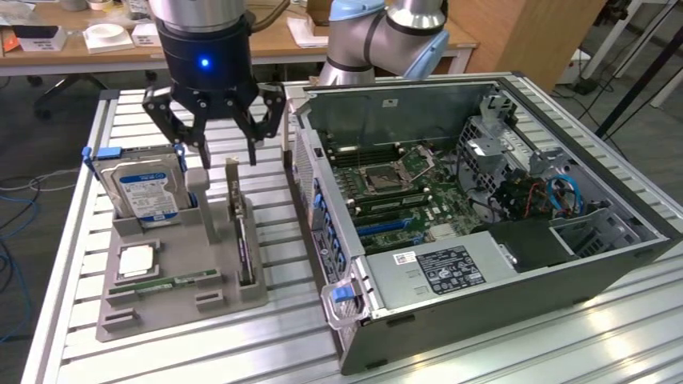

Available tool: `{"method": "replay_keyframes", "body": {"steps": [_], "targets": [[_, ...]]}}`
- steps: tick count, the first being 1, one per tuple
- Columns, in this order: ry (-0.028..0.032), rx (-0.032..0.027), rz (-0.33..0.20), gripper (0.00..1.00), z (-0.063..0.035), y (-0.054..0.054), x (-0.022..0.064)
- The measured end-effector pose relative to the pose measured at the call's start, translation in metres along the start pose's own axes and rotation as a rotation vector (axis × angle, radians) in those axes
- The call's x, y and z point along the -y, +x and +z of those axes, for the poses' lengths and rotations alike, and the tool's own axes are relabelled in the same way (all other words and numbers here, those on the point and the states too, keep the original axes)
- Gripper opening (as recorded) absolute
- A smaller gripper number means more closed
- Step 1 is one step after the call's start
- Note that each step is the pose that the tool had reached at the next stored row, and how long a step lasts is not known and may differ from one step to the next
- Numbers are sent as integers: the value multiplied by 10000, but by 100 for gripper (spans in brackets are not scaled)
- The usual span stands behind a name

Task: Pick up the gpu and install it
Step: 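Pick up the gpu and move the gpu toward the slot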

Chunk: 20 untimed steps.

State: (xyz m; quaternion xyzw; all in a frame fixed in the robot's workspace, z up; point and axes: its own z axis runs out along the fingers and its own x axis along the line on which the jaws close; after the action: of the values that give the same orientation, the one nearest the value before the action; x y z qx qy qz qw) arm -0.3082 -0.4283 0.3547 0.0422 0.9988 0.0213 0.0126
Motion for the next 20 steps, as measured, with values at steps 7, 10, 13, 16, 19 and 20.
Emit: {"method": "replay_keyframes", "body": {"steps": [7, 10, 13, 16, 19, 20], "targets": [[1, 0, -1, 59, 14, -1, 40], [0, 0, -1, 59, 21, -1, 55], [0, 1, -1, 59, 30, 0, 67], [0, 0, 0, 59, 39, 1, 77], [1, 0, 0, 59, 49, 2, 86], [0, 0, -1, 59, 53, 3, 89]]}}
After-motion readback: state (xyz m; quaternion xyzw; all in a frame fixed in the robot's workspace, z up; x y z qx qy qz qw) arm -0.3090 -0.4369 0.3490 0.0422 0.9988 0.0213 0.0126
